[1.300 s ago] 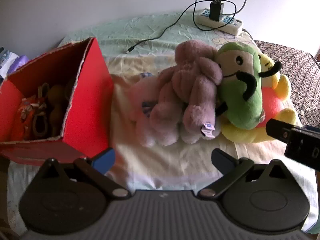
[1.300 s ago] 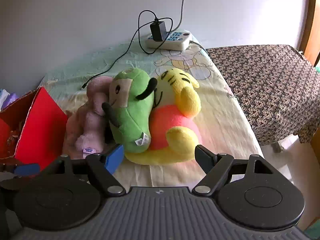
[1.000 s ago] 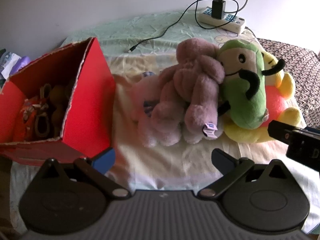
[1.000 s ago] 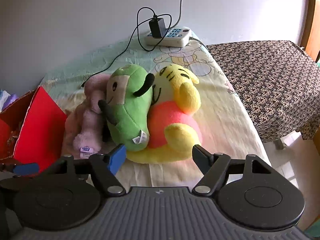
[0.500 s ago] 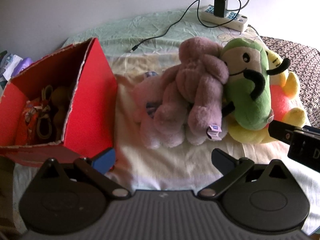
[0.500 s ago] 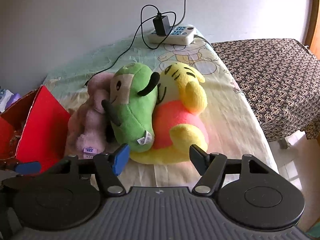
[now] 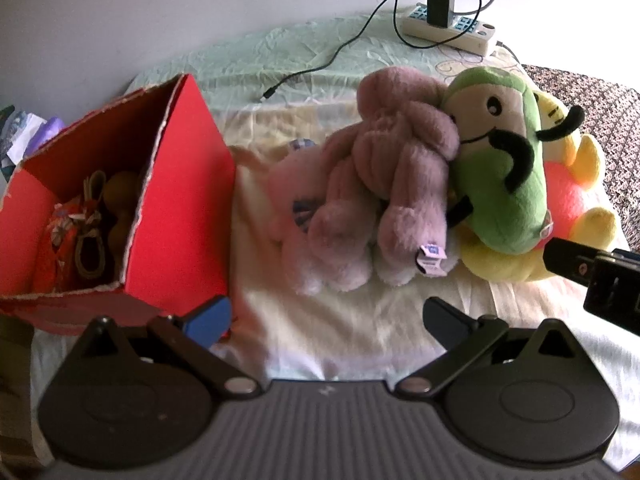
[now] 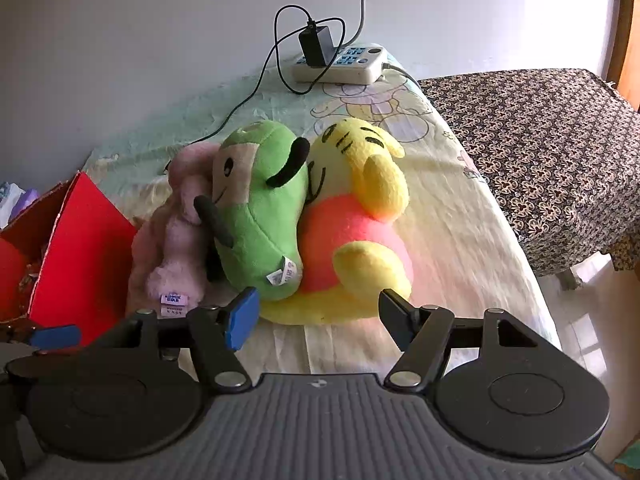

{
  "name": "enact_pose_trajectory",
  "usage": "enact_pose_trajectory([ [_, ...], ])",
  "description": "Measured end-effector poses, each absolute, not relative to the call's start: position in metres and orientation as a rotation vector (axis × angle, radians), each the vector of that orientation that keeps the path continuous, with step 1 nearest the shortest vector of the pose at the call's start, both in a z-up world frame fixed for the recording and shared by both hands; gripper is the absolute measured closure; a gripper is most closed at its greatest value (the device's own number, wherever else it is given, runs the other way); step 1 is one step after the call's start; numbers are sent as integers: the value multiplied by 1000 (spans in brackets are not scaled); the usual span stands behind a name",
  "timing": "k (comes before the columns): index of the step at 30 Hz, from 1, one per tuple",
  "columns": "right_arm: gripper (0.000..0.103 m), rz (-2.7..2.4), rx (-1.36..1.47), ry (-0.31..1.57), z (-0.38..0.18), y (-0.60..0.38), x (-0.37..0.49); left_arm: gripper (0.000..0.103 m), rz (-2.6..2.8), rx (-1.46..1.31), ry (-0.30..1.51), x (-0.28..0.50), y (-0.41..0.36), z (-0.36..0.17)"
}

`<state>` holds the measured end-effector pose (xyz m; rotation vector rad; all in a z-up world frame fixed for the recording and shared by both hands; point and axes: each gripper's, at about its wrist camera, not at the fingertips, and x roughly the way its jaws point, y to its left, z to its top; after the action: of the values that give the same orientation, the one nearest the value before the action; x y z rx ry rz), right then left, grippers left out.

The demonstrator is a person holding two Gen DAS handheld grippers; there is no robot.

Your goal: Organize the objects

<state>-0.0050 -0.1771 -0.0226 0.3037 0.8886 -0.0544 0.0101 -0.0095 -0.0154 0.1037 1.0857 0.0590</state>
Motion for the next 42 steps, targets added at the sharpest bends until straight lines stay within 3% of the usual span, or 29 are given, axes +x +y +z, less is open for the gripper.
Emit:
enact_pose_trajectory([
  [20,34,135,410,744,-5,-195,20,3,-253,71,928,22,-27,9],
  [23,34,174,418,747,-7,-194,31,6,-305,71,905,26,-36,7],
  [28,41,209,451,780,-15,-197,48,26,-378,34,914,33,-44,4],
  [33,49,257,521,814,-26,-204,56,28,-427,12,893,39,-48,3],
  [36,53,283,535,821,-27,-204,58,41,-458,13,916,46,-53,-4],
  [42,58,305,553,819,-29,-210,56,40,-470,-21,942,54,-52,-8],
])
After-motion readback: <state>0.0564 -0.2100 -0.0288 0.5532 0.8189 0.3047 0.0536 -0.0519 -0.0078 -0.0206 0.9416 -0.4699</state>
